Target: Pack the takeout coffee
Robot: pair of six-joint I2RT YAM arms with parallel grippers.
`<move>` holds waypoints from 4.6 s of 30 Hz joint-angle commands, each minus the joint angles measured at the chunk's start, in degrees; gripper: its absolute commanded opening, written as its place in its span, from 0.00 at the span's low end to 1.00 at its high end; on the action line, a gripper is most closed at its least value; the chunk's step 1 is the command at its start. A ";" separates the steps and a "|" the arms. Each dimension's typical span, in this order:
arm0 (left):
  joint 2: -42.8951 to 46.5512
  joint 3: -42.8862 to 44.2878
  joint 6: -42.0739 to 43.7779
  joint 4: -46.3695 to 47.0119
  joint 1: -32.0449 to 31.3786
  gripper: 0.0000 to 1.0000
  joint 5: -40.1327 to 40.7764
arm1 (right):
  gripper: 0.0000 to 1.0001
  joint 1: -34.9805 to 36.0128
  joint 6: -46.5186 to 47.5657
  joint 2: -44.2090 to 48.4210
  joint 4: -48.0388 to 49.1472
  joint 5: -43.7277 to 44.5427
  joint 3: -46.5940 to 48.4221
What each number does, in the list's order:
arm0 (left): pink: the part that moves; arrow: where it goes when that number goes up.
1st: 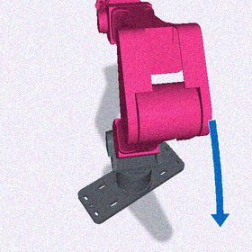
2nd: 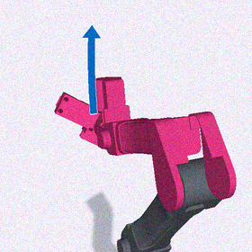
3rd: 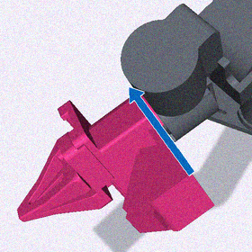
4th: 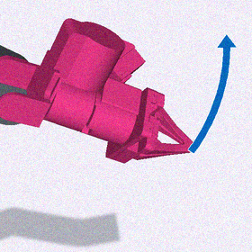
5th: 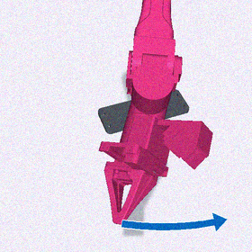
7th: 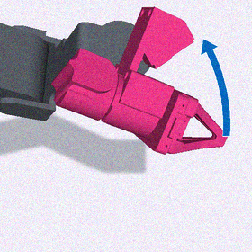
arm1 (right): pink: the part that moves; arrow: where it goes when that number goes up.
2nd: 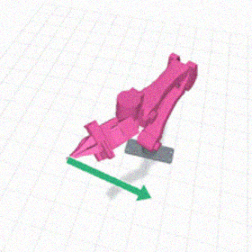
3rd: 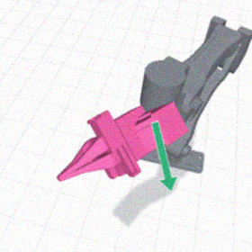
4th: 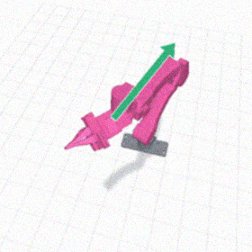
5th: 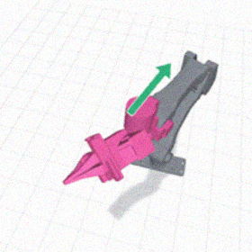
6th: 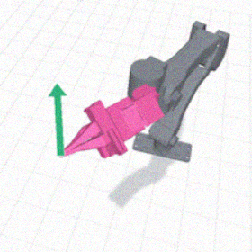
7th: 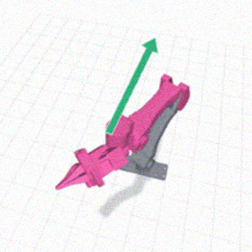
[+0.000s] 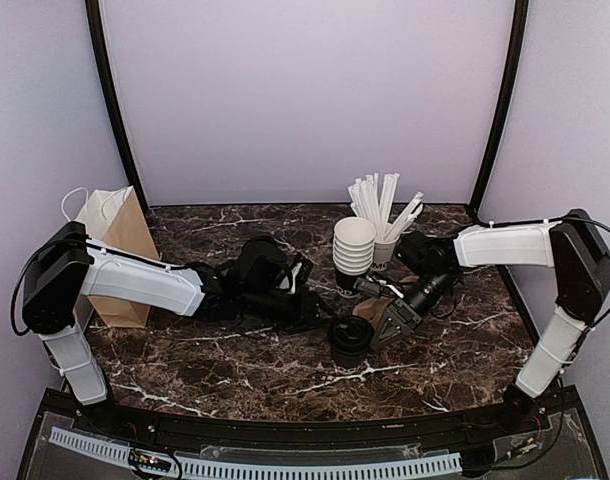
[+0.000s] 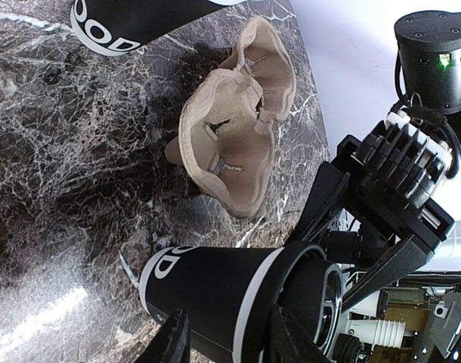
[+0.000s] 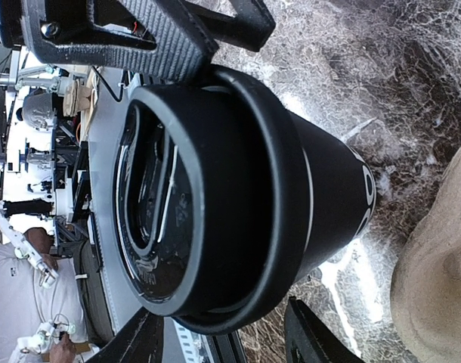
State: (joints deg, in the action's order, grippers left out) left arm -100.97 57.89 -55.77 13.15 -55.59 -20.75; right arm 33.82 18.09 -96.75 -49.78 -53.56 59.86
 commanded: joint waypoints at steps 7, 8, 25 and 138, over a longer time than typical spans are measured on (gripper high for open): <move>0.83 0.23 2.72 -11.65 -0.06 0.38 0.44 | 0.56 0.36 -2.63 -2.65 1.66 1.61 1.57; 0.71 0.31 2.93 -12.42 -0.05 0.37 0.44 | 0.56 0.35 -2.99 -2.79 1.82 1.69 1.66; -1.10 0.74 3.38 -15.50 -0.04 0.33 0.02 | 0.61 0.27 -5.36 -4.95 2.60 4.54 2.13; 14.87 3.38 20.10 -27.96 0.98 0.61 24.63 | 0.85 21.43 9.08 5.46 -2.53 41.81 16.92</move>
State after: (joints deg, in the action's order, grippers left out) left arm -88.20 62.06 -35.42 -13.56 -55.11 3.09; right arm 54.48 26.30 -91.39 -50.70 -11.68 75.22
